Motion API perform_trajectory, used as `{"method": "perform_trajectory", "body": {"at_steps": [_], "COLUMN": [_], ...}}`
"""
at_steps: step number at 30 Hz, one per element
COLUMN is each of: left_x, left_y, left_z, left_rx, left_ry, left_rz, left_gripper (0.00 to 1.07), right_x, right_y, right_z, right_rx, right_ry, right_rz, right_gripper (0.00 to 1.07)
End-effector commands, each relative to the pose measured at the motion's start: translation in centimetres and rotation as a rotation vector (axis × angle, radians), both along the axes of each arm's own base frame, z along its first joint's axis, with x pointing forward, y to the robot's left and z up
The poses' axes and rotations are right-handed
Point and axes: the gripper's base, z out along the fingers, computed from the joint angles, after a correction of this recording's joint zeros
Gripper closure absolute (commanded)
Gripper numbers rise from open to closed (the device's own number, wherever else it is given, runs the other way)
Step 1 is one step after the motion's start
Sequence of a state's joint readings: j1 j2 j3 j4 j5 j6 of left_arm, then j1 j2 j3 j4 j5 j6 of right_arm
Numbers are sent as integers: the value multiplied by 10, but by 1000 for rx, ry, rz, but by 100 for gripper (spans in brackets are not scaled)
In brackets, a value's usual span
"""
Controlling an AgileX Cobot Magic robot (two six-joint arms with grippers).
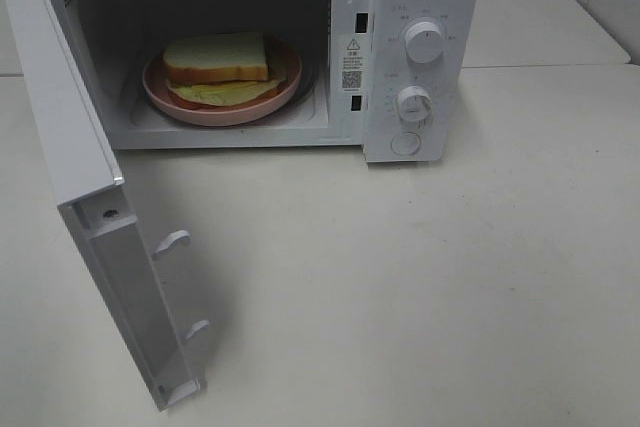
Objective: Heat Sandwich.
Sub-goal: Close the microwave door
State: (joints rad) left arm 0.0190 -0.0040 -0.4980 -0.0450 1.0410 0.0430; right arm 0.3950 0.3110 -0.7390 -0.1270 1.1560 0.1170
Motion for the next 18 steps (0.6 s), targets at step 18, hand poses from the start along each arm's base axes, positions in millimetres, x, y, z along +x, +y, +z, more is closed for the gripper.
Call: {"method": "perform_trajectory", "body": {"at_steps": [18], "left_x": [-4], "left_y": [0], "left_z": [-1], "left_rx": [-5], "left_ry": [-28], "left_rz": [-2], "left_gripper": [5], "right_x": [-26], "right_y": [-7], "right_z": [-54], "right_rx": [42], "right_ry": [-178], "right_rz": [-296], "right_gripper": [31]}}
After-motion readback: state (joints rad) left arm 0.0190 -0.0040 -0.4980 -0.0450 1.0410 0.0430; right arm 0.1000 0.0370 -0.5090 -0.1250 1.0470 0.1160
